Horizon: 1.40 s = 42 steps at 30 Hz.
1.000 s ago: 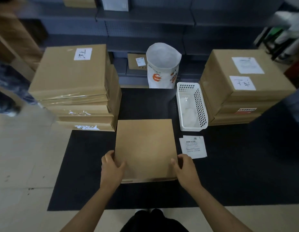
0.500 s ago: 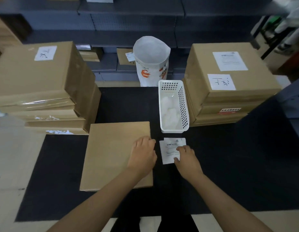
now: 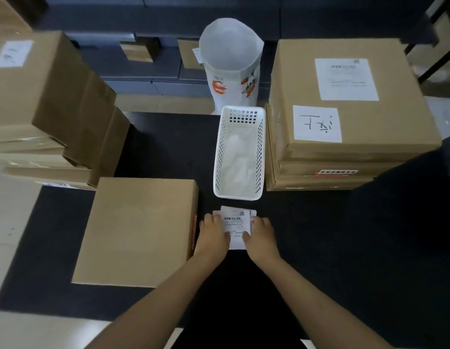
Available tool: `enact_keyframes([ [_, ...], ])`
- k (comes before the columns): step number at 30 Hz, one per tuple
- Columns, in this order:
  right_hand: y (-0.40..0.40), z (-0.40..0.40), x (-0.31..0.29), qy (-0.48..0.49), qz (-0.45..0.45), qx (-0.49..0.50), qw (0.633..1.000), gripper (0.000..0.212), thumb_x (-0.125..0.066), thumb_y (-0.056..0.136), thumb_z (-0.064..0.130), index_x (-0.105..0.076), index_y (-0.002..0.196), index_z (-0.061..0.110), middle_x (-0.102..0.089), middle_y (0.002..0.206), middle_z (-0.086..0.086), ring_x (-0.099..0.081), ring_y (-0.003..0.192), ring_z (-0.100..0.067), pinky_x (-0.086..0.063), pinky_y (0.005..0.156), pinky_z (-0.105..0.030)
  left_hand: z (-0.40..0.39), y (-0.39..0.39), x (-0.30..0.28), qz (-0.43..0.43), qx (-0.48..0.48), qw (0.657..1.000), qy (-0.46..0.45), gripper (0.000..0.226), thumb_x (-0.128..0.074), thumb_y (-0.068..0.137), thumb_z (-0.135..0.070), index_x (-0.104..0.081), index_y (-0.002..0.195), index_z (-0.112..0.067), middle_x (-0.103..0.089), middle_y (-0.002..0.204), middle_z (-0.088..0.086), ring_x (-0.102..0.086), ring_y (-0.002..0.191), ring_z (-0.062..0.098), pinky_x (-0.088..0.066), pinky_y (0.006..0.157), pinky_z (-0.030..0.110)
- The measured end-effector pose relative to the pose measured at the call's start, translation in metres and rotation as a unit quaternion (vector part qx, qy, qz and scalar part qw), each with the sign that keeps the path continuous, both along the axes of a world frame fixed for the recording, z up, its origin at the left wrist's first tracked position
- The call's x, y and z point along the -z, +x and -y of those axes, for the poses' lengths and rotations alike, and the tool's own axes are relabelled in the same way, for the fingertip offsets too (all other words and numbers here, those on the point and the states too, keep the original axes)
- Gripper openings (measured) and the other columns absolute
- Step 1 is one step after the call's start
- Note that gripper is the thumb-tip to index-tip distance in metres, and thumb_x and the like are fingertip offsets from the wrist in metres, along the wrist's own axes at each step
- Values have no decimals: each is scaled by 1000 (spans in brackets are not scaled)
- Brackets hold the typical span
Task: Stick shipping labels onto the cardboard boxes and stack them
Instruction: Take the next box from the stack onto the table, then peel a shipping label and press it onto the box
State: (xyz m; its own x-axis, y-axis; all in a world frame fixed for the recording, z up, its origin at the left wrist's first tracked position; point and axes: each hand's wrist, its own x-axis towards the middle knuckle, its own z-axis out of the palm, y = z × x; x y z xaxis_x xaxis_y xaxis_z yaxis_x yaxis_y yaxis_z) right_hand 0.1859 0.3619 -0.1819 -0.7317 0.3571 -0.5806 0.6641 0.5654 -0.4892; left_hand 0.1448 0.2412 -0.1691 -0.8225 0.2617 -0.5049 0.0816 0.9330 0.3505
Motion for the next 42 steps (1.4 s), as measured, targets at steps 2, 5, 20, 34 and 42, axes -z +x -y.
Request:
enact_keyframes([
  [2, -4, 1, 2, -22, 3, 41, 999, 37, -58, 92, 15, -50, 128, 13, -46, 129, -6, -50, 117, -19, -46, 97, -31, -2, -2, 5, 0, -14, 1000, -4, 46, -48, 96, -19, -34, 138, -6, -36, 133, 13, -41, 117, 25, -34, 103, 30],
  [5, -8, 0, 3, -71, 7, 121, 990, 36, -62, 90, 11, -53, 124, 14, -51, 125, -4, -55, 109, -16, -46, 83, -24, -6, -4, 8, 15, -37, 999, 11, 50, -49, 94, -13, -34, 141, -5, -35, 135, 14, -40, 118, 27, -32, 106, 33],
  [20, -2, -2, -14, -19, 8, 179, 984, 7, -66, 89, 25, -59, 90, 23, -62, 89, 8, -61, 83, -11, -47, 71, -26, 5, -5, 8, 59, -21, 996, 60, 48, -52, 90, -8, -37, 136, -6, -34, 135, 14, -40, 121, 28, -31, 104, 31],
  [34, 6, -17, -56, -180, -60, 268, 945, 10, -70, 86, 20, -60, 86, 20, -67, 96, -2, -67, 89, -17, -57, 84, -38, 17, -1, -40, -25, 31, 992, 118, 43, -52, 92, -14, -42, 134, -13, -37, 131, 4, -41, 118, 19, -34, 100, 24],
  [42, -16, 18, -128, -346, -131, 296, 881, 17, -66, 91, 19, -63, 103, 8, -71, 98, -9, -71, 87, -23, -59, 72, -30, 45, 6, -111, -152, 73, 954, 246, 43, -57, 92, -39, -47, 131, -26, -39, 137, -12, -32, 128, 4, -25, 110, 20],
])
